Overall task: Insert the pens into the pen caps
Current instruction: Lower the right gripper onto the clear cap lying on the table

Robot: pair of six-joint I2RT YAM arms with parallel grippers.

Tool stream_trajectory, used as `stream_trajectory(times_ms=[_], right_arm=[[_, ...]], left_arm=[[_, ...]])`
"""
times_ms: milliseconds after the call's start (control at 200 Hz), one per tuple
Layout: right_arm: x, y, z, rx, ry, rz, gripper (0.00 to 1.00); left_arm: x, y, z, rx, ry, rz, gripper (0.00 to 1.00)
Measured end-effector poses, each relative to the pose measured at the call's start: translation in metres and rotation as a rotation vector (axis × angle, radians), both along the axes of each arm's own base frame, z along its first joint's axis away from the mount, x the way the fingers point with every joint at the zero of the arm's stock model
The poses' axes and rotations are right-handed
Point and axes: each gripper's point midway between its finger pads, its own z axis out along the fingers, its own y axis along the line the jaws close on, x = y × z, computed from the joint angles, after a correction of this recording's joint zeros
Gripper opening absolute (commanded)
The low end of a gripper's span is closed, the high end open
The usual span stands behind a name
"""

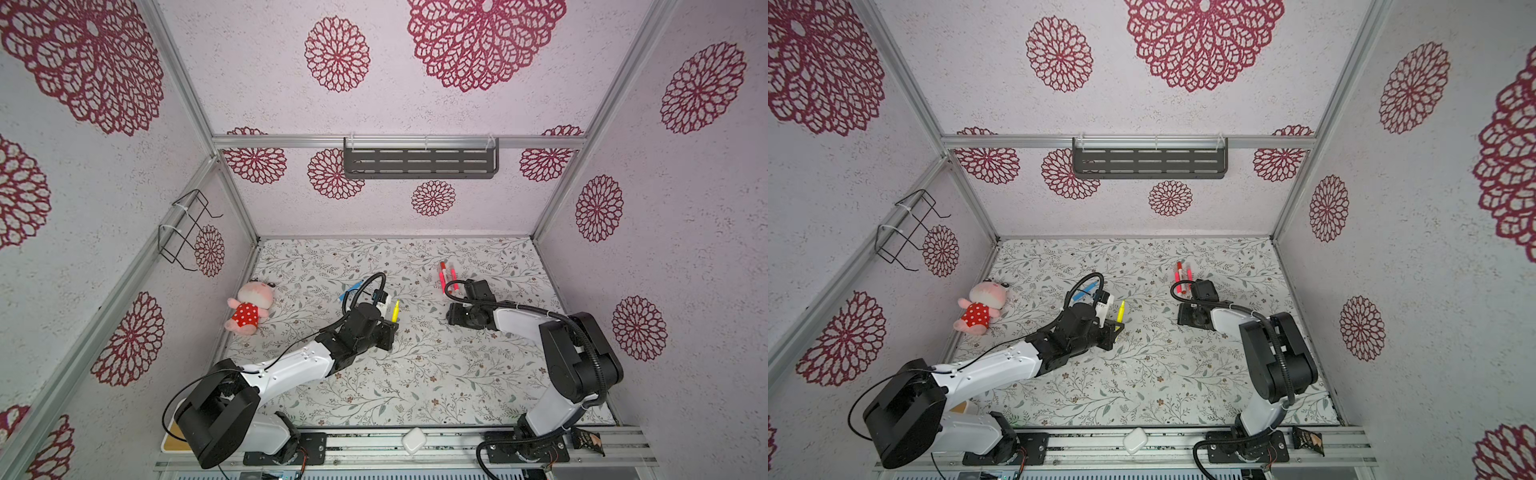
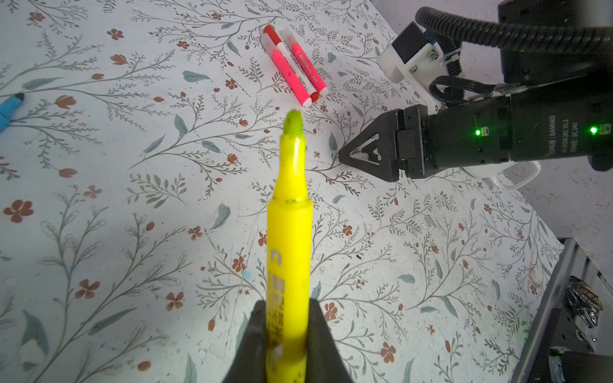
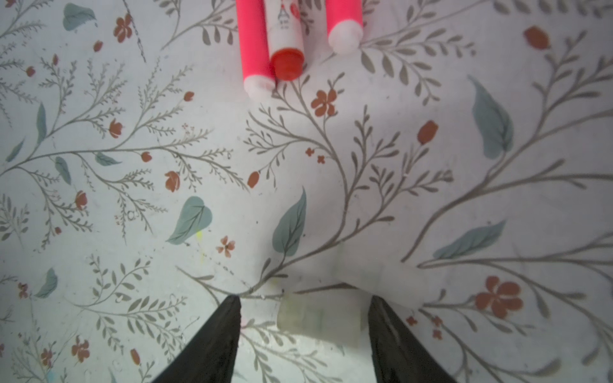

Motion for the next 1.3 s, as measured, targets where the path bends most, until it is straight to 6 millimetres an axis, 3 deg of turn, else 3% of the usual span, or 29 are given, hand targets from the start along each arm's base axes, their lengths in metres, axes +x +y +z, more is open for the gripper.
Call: stream_trajectory(times_ms=[140, 400, 625, 771, 1116, 1301], right_arm=[[0.007, 0.007, 0.0, 0.019, -0.012, 0.017, 0.57], [-0.004, 0.037, 0.0, 0.046, -0.017, 0.076, 0.55], [-0.042, 0.081, 0.002, 0.075, -0.007, 0.162, 0.55], [-0.064, 0.098, 0.005, 0.085, 0.008, 0.203, 0.55], [-0.056, 0.092, 0.031, 0.038, -0.049, 0.176, 0.55], [-0.048, 0.097, 0.028, 0.027, -0.045, 0.18, 0.56]], left_arm=[[0.001, 0.002, 0.001, 0.002, -0.003, 0.007, 0.0], [0.003, 0.004, 0.004, -0.002, -0.01, 0.015, 0.0], [0.004, 0.005, 0.004, -0.002, -0.01, 0.019, 0.0], [0.005, 0.006, 0.004, -0.002, -0.01, 0.021, 0.0], [0.001, 0.011, -0.002, 0.005, -0.002, 0.024, 0.0], [-0.002, 0.014, 0.002, -0.001, -0.011, 0.027, 0.0]])
